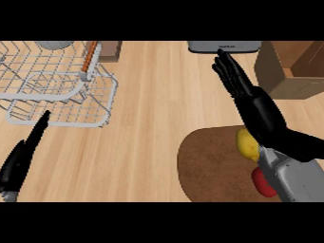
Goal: Pick the tomato from the cutting board and place it in the cardboard box
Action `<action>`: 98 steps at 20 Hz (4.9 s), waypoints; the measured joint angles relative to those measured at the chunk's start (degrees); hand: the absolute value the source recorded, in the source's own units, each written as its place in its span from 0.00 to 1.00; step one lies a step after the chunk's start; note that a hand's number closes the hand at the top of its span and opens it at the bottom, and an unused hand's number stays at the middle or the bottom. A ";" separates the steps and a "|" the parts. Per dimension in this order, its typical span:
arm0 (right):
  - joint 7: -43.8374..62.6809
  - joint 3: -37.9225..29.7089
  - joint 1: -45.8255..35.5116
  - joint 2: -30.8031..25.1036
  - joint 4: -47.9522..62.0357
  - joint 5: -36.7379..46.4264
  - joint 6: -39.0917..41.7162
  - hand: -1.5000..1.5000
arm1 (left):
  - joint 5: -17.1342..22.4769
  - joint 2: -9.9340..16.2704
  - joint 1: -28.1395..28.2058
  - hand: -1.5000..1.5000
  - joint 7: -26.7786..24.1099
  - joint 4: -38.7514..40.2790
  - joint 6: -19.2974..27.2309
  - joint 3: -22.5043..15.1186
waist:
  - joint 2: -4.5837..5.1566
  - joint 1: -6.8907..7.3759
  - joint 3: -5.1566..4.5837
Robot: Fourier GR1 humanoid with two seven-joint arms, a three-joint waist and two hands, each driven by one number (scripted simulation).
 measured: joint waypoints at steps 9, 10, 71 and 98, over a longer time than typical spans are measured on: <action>0.07 -1.05 15.08 -8.55 1.96 8.54 -4.11 0.00 | 3.37 -4.28 -2.16 0.50 0.43 -4.54 -4.12 -2.27 | -0.89 -5.82 -0.94; -0.24 -0.63 16.29 -11.25 2.79 12.39 -5.02 0.00 | 3.87 -4.58 -1.64 0.50 0.54 -5.06 -4.38 -2.53 | -0.86 -6.02 -1.08; 28.19 8.96 35.58 -21.40 -17.47 53.43 4.56 0.00 | 1.99 -15.41 -9.38 0.50 11.28 -5.68 -11.20 -4.69 | 0.58 -0.20 -1.40; 20.29 7.79 31.44 -15.16 -1.30 62.66 2.26 1.00 | -2.46 -19.39 -9.18 0.50 11.95 -5.91 -13.15 -1.01 | -0.15 -0.29 -2.06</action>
